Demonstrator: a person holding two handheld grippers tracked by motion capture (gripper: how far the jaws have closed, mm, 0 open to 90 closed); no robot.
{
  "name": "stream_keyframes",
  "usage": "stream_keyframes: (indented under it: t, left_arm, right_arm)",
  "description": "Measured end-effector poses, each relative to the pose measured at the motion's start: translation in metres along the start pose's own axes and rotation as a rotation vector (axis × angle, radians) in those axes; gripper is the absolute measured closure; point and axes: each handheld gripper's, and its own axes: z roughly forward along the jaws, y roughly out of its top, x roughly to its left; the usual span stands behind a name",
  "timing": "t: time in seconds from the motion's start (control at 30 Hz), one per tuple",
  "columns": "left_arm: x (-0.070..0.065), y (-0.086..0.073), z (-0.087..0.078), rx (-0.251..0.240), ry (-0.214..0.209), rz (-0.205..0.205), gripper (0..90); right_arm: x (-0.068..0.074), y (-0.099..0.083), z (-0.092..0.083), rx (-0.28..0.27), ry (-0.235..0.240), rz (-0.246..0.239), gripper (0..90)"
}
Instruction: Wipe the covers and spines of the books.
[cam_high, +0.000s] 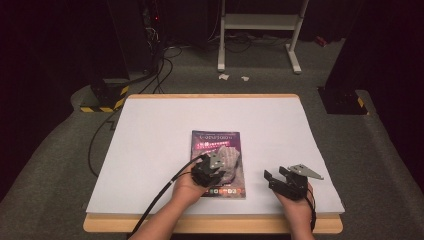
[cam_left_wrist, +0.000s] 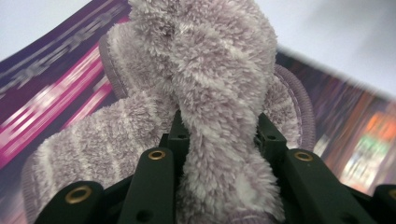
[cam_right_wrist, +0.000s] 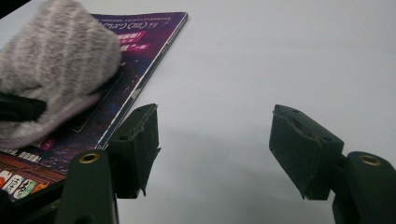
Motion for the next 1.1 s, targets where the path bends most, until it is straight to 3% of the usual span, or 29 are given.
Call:
stream_keyframes:
  t: [0.13,0.2,0.33,0.37,0.4,0.43,0.47,0.5,0.53,0.7,0.8,0.97,1.1]
  left_arm:
    - [-0.014,0.013,0.014,-0.028,-0.046,0.006,66.6]
    - [-0.016,0.014,0.015,-0.027,-0.041,0.018,66.6]
    - [-0.007,0.006,0.009,-0.024,-0.025,0.021,66.5]
    - [0.006,-0.003,0.003,-0.018,0.006,0.002,66.6]
    - [0.006,-0.003,0.003,-0.018,0.006,0.002,66.5]
    - [0.023,-0.015,-0.006,-0.011,0.04,-0.025,66.5]
    - [0.023,-0.015,-0.006,-0.011,0.04,-0.025,66.5]
    - [0.031,-0.021,-0.011,-0.006,0.057,-0.042,66.5]
    - [0.047,-0.033,-0.022,0.005,0.092,-0.074,66.5]
    - [0.068,-0.054,-0.042,0.017,0.133,-0.113,66.6]
    - [0.068,-0.055,-0.044,0.019,0.139,-0.111,66.5]
    - [0.055,-0.046,-0.036,0.031,0.147,-0.084,66.5]
    - [0.031,-0.028,-0.021,0.014,0.082,-0.054,66.4]
  right_arm:
    - [-0.002,-0.001,-0.001,0.0,0.0,0.002,32.9]
    - [-0.002,-0.001,-0.001,0.0,0.002,0.003,32.9]
    - [-0.001,-0.001,-0.002,-0.001,0.002,0.004,33.0]
    - [-0.002,-0.001,-0.002,0.001,0.0,0.006,33.0]
    - [-0.002,-0.001,-0.002,0.001,0.0,0.006,33.0]
    - [-0.002,-0.002,-0.002,0.002,0.0,0.006,33.0]
    - [-0.002,-0.002,-0.002,0.002,0.0,0.006,33.0]
    - [-0.001,-0.002,-0.001,0.003,0.0,0.007,33.0]
    - [0.0,-0.002,-0.001,0.005,0.0,0.003,33.0]
    - [0.001,-0.002,-0.001,0.007,-0.002,-0.003,33.2]
    - [0.002,-0.002,0.0,0.009,-0.002,0.0,33.2]
    - [0.002,-0.002,0.0,0.009,-0.002,-0.004,33.3]
    - [0.0,-0.001,0.0,0.005,0.0,0.001,33.4]
